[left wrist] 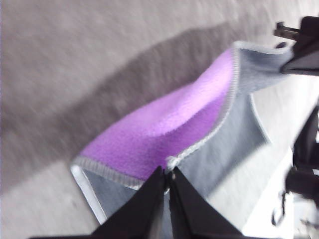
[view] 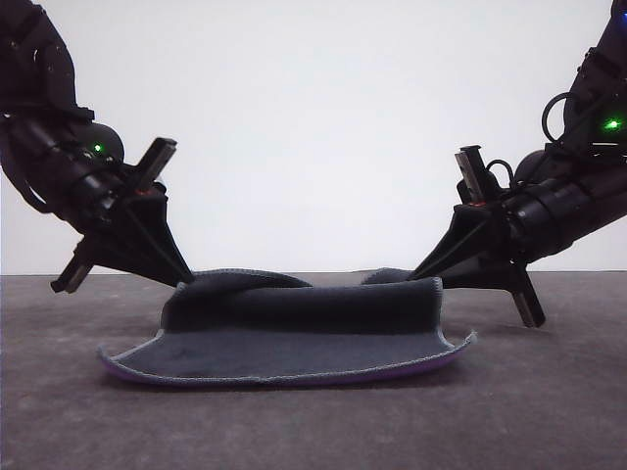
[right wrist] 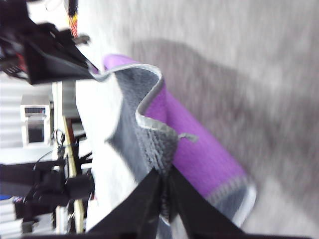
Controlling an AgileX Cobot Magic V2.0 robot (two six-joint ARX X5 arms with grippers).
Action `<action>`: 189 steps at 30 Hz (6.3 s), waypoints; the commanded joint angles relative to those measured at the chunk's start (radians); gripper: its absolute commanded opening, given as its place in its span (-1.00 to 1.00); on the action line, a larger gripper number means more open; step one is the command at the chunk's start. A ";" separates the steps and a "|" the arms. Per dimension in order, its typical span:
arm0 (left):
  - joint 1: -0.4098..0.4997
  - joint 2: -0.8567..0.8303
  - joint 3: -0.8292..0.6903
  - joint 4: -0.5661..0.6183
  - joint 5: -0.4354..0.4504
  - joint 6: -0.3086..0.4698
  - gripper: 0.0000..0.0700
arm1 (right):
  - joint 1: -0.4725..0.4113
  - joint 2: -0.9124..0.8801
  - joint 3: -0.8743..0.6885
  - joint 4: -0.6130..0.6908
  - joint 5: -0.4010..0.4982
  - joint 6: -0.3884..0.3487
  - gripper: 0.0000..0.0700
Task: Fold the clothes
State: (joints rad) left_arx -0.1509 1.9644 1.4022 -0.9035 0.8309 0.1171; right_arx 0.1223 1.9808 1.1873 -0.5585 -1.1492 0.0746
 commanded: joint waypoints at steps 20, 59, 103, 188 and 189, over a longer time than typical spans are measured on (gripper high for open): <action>0.000 0.022 0.031 -0.247 0.008 0.163 -1.00 | 0.019 0.026 0.019 -0.278 -0.006 -0.216 -0.60; 0.025 0.021 0.153 -0.507 0.008 0.271 -0.65 | 0.021 0.003 0.214 -0.569 -0.009 -0.416 0.22; 0.093 -0.715 -0.253 -0.145 -0.516 -0.059 -0.69 | 0.014 -0.594 -0.431 0.079 0.405 0.064 0.24; 0.092 -0.749 -0.333 -0.099 -0.478 -0.076 -0.69 | 0.575 -0.026 -0.101 0.820 0.312 0.595 -0.88; 0.092 -0.749 -0.333 -0.098 -0.478 -0.076 -0.69 | 0.575 -0.026 -0.101 0.820 0.312 0.594 -0.77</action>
State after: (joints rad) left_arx -0.0570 1.2095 1.0611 -1.0102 0.3460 0.0399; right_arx 0.6880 1.9354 1.0676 0.2516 -0.8371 0.6626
